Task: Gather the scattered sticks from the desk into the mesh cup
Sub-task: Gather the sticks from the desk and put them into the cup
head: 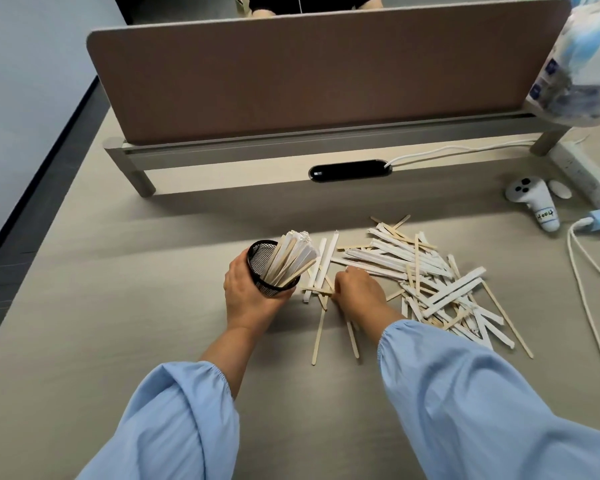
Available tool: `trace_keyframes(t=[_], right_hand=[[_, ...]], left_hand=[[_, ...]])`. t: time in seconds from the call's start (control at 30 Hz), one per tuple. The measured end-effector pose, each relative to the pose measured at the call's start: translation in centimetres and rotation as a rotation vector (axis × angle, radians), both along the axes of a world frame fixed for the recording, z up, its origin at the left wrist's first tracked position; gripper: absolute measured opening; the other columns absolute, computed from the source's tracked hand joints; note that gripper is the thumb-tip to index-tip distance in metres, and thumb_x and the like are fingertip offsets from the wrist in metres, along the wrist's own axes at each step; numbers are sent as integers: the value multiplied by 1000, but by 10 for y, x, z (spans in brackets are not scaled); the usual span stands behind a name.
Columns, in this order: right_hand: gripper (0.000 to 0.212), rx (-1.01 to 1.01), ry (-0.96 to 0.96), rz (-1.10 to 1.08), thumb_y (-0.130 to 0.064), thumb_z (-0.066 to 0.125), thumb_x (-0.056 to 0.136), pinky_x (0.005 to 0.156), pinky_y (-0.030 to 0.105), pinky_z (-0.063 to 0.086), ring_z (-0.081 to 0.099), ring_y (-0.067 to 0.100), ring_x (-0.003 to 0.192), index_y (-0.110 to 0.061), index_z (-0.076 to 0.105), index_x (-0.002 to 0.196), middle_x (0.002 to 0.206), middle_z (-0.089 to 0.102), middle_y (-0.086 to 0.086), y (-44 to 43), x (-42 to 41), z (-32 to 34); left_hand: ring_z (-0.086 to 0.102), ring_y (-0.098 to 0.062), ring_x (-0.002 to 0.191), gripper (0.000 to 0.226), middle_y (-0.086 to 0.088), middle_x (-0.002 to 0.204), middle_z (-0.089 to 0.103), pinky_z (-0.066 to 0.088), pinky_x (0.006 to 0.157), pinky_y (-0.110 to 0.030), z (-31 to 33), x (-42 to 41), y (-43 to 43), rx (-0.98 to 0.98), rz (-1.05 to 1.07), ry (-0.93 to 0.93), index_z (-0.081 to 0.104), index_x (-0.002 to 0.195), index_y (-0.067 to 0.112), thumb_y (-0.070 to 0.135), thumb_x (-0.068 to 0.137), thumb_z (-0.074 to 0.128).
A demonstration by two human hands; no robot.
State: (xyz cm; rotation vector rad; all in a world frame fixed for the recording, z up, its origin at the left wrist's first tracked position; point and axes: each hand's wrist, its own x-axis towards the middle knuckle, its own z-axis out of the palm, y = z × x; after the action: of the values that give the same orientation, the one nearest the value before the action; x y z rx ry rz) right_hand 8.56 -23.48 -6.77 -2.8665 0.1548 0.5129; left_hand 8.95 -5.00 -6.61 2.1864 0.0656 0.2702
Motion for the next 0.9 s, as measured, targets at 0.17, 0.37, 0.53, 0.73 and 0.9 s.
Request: trace_keyframes(t=[0.17, 0.37, 0.53, 0.73, 0.9], right_hand=[[20, 109, -67, -126, -7, 46, 90, 80, 34, 45, 57, 33, 103, -9, 57, 106, 114, 61, 12, 2, 1, 4], [27, 77, 156, -205, -10, 54, 86, 74, 30, 41, 60, 32, 105, -7, 55, 113, 116, 62, 13, -6, -5, 20], [34, 52, 224, -200, -27, 69, 79, 73, 27, 42, 61, 29, 101, -9, 60, 105, 109, 63, 9, -4, -15, 15], [20, 40, 179, -244, -14, 60, 85, 75, 28, 43, 61, 31, 104, -7, 62, 104, 113, 63, 12, 4, -17, 11], [24, 50, 175, -273, -18, 60, 84, 71, 28, 42, 61, 30, 102, -7, 61, 105, 111, 63, 11, 6, -25, 10]], left_hand=[[46, -29, 114, 91, -12, 123, 51, 38, 101, -48, -2, -4, 1, 3, 0, 0, 44, 127, 8, 26, 50, 89], [46, -30, 114, 90, -13, 122, 51, 38, 101, -48, -1, -2, -2, -22, -2, -4, 44, 127, 7, 23, 51, 89], [46, -30, 115, 91, -14, 123, 51, 38, 101, -48, -2, -5, -4, -22, -20, -5, 44, 127, 6, 23, 50, 89], [46, -29, 114, 90, -11, 122, 52, 38, 102, -46, -3, -7, -1, -8, -47, -7, 45, 127, 8, 25, 50, 89], [45, -29, 114, 91, -12, 123, 51, 38, 102, -45, -3, -9, 2, 0, -51, -8, 44, 128, 8, 27, 51, 89]])
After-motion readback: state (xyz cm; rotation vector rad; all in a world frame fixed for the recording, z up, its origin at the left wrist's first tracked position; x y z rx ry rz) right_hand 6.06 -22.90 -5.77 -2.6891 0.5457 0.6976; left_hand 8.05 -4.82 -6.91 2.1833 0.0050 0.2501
